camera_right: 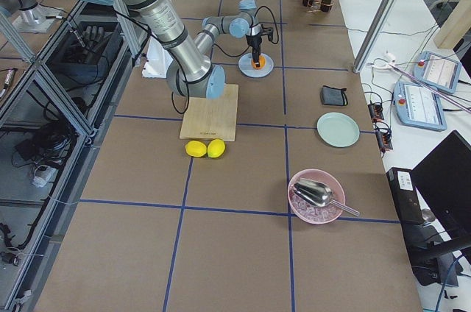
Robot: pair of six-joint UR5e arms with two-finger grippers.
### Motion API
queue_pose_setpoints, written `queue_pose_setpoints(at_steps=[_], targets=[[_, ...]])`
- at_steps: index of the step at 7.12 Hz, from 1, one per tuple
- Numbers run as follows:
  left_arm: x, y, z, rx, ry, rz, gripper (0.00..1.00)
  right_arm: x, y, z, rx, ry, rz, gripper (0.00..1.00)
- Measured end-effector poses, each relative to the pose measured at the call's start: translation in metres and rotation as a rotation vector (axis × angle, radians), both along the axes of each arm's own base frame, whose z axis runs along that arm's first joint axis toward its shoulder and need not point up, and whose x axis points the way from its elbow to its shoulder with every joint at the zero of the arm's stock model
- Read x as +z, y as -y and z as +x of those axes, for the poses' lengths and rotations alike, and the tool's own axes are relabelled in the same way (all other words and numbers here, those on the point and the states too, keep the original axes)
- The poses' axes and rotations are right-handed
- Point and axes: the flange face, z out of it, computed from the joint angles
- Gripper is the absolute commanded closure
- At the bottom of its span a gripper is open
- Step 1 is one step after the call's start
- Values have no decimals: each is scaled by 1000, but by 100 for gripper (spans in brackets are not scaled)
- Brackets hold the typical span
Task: Pick orange to plate
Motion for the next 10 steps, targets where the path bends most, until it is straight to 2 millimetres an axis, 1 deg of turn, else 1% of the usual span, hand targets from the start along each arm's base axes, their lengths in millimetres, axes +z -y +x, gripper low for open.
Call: queue_pose_setpoints(at_steps=[1,2,3,4,5,6,7,8,9,10], targets=[[0,0,0,0,0,1,0,-13,1,17,-1,29,6,0],[0,0,0,1,1,2,0,-27,9,48,-14,63,-1,0],[0,0,0,2,2,2,0,-36,24,93,-47,95,-7,0],[1,0,0,2,3,-2,0,-30,46,143,-95,114,-6,0],[4,-2,0,3,3,-5,0,-6,74,208,-164,130,4,0],[5,-5,0,2,1,-10,0,33,98,279,-239,128,38,0],[6,-6,0,0,-2,-12,0,78,114,344,-306,106,82,0],[4,-7,1,-1,-5,-12,0,127,123,404,-370,68,126,0],[2,-7,1,0,-7,-7,0,178,124,461,-432,28,161,0],[1,-7,0,2,-7,-2,0,229,118,517,-482,-6,179,0]])
